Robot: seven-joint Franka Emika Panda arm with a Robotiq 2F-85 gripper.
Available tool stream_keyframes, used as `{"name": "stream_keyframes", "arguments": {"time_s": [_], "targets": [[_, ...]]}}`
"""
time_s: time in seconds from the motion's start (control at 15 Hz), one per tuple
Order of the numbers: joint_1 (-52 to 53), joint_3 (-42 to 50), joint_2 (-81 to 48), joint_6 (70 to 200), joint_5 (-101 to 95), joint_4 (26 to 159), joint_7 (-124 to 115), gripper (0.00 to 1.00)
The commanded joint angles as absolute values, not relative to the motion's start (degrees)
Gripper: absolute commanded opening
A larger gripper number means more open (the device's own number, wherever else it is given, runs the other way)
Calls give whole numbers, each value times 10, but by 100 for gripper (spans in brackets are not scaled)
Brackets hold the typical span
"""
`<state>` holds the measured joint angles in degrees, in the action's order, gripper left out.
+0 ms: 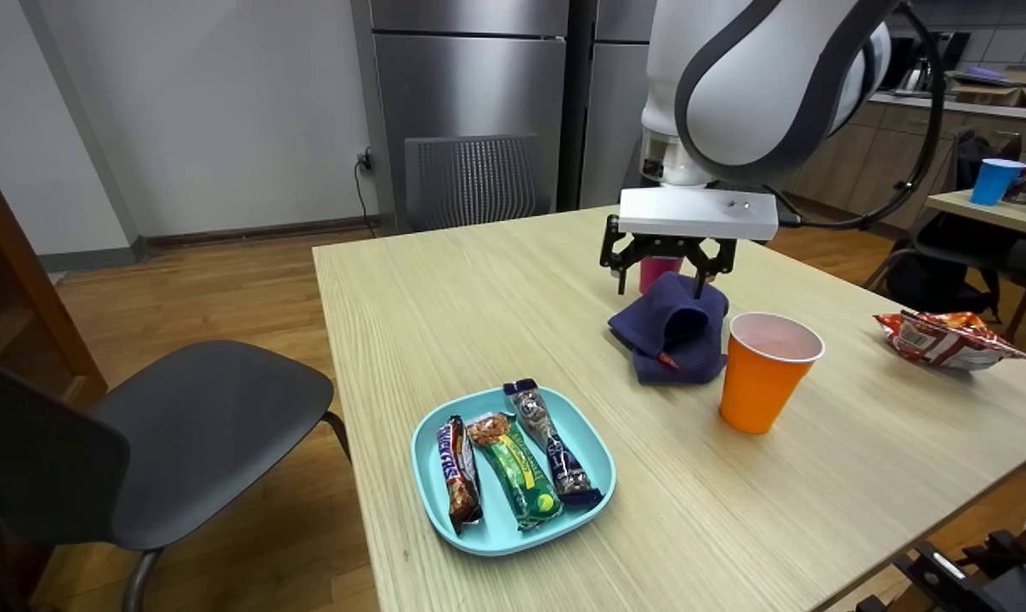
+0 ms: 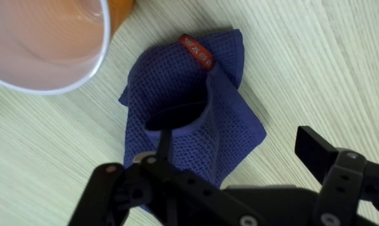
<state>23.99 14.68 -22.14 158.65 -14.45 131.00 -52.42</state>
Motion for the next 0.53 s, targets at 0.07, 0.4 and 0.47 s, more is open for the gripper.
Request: {"name": "stream_keyframes", "arguments": {"time_s": [0.07, 0.4, 0.47], "targets": [[228, 138, -238, 1560, -147, 1289, -564, 100], [213, 131, -262, 1563, -130, 1275, -576, 100], [211, 132, -268, 1564, -127, 1271, -578, 100]]}}
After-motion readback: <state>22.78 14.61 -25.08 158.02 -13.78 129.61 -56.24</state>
